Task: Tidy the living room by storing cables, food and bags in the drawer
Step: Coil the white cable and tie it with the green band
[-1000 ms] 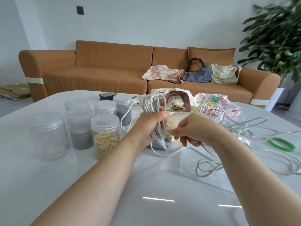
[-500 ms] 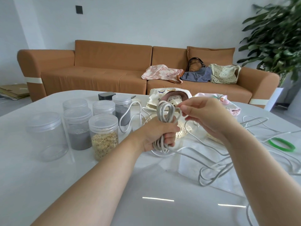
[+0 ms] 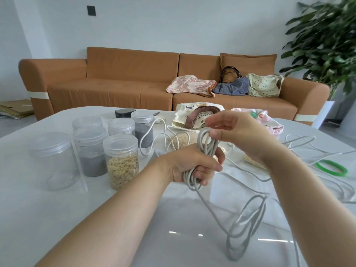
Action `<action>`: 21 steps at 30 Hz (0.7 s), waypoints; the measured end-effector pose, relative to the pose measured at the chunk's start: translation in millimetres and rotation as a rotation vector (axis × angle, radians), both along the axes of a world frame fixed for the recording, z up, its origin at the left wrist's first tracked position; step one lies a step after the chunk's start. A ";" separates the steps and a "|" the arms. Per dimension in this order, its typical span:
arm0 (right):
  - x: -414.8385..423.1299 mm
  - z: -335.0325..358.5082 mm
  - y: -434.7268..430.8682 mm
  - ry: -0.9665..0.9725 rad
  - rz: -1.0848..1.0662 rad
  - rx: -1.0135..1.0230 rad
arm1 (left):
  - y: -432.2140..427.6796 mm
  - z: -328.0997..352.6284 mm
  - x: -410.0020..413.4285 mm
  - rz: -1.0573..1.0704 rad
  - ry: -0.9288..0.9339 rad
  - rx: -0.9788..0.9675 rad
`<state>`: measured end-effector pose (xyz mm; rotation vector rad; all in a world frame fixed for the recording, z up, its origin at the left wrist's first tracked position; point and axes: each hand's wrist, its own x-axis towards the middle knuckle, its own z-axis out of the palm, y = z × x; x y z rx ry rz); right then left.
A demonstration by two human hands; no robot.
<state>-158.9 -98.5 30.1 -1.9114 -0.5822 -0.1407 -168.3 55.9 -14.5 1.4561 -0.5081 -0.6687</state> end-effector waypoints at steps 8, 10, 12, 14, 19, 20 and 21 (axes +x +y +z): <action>-4.3 -3.2 9.3 -0.134 -0.179 -0.133 | -6.3 2.2 1.9 0.126 -0.025 0.218; -3.2 -4.8 11.8 -0.167 -0.202 -0.139 | -8.2 1.1 3.4 0.202 -0.050 0.224; -0.1 -7.5 13.8 -0.165 -0.219 -0.080 | -10.7 1.0 7.1 0.354 -0.073 0.188; 3.2 -8.5 15.1 -0.086 -0.267 -0.072 | -12.0 0.1 12.8 0.578 -0.090 0.090; -0.5 -6.4 9.7 0.427 -0.142 -0.208 | -1.5 1.8 25.3 1.113 -0.208 -0.115; -2.6 -6.8 8.8 0.499 -0.066 -0.267 | 1.1 3.0 27.2 1.173 -0.209 -0.156; -3.8 -7.9 8.4 0.552 0.023 -0.319 | 3.3 4.0 29.4 1.224 -0.194 -0.203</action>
